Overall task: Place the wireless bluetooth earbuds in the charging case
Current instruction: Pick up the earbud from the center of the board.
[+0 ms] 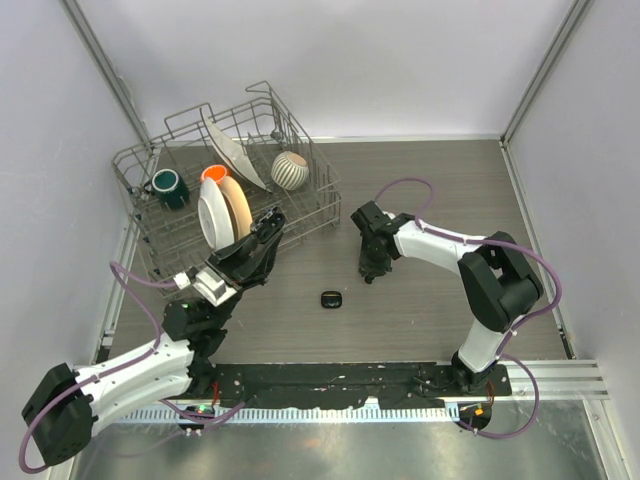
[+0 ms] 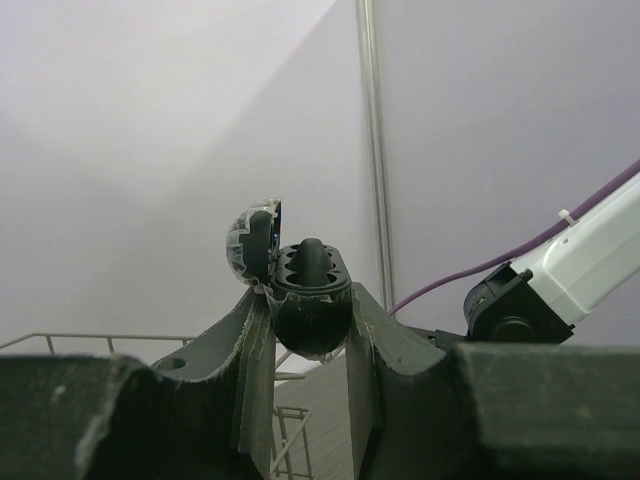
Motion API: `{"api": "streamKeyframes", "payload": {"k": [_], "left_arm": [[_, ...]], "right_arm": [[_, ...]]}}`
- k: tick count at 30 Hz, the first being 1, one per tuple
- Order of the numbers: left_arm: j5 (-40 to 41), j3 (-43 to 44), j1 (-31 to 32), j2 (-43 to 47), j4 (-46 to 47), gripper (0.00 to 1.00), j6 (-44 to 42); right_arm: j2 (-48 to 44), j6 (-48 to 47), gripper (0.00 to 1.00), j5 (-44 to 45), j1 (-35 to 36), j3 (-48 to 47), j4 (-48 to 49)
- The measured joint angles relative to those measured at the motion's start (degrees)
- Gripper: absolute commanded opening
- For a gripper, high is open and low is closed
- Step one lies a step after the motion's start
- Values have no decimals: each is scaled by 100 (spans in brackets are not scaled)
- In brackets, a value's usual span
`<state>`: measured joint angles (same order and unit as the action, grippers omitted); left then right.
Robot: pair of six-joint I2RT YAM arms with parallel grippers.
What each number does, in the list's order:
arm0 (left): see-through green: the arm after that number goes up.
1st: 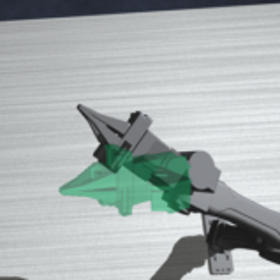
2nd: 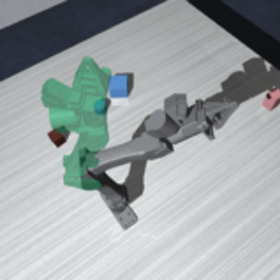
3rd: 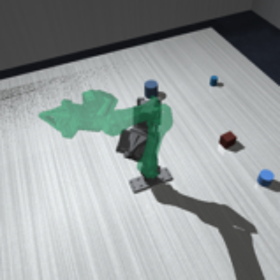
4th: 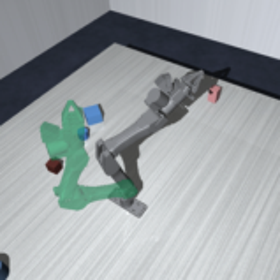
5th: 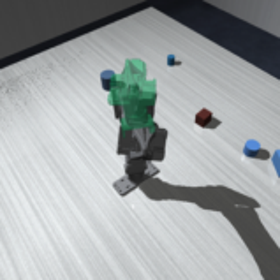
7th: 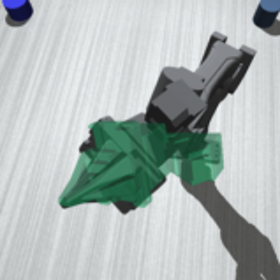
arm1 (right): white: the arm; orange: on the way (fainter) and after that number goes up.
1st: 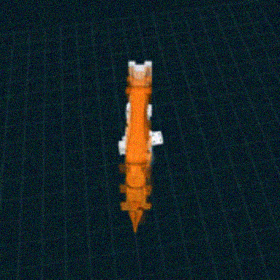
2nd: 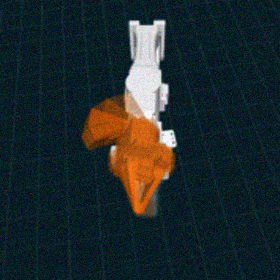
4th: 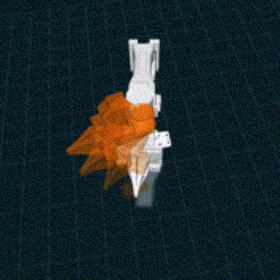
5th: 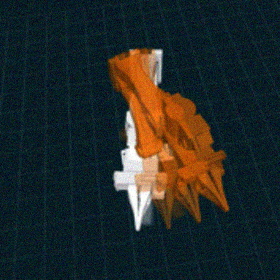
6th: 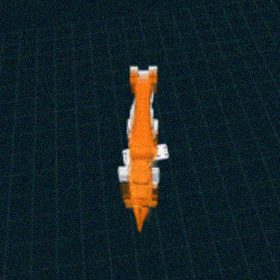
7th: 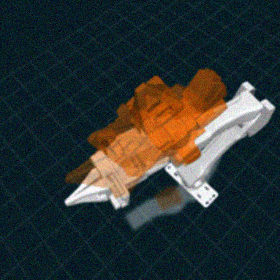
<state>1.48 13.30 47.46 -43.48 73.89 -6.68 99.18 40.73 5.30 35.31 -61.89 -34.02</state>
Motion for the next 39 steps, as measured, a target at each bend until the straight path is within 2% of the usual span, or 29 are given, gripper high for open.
{"api": "streamKeyframes", "payload": {"k": [18,39], "left_arm": [[2,-26,-2,96,2,0,-22],[0,-50,-2,96,2,0,-24]], "right_arm": [[-323,129,24,195,15,352,133],[-566,295,2,450,22,535,-186]]}}
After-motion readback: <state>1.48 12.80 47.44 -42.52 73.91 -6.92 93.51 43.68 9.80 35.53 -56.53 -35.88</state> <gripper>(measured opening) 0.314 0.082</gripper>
